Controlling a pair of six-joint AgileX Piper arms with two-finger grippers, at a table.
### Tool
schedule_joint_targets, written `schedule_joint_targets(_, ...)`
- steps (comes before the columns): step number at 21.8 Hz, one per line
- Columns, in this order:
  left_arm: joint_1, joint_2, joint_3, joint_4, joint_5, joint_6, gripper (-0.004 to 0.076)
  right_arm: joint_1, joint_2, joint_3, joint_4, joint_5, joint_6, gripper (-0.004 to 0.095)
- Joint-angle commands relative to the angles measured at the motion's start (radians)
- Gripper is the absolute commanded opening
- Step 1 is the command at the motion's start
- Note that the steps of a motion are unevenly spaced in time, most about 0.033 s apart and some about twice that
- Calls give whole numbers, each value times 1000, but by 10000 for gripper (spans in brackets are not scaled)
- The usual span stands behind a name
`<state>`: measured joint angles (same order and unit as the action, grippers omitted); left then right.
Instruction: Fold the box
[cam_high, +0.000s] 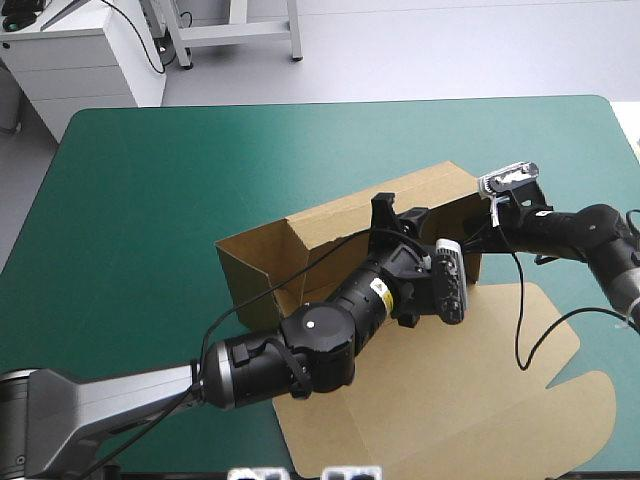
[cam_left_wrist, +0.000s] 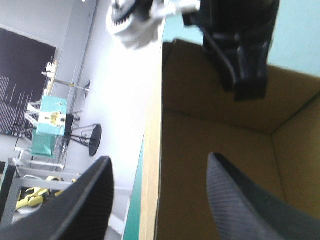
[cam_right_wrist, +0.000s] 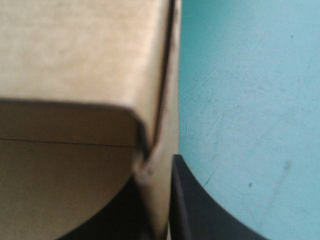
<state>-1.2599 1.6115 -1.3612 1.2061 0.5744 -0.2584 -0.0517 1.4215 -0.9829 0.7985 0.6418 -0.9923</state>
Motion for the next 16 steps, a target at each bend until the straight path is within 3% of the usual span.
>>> schedule_joint_targets(1,-98,-87,-33,29,1,-65,386,7,-32,-25,21,40,33,2)
schedule_joint_targets(2,-117,-98,-33,31,3,-65,351,7,-32,-25,21,40,35,2)
schedule_joint_targets(5,-129,-164,-33,43,13,-65,-5,7,-41,-25,21,40,68,2)
schedule_joint_targets(10,32,-241,-56,21,29,-65,-2,7,-78,-64,-6,68,166,2)
schedule_joint_targets(16,356,-289,-165,-202,17,-47,-2,11,-78,-208,-91,222,365,3)
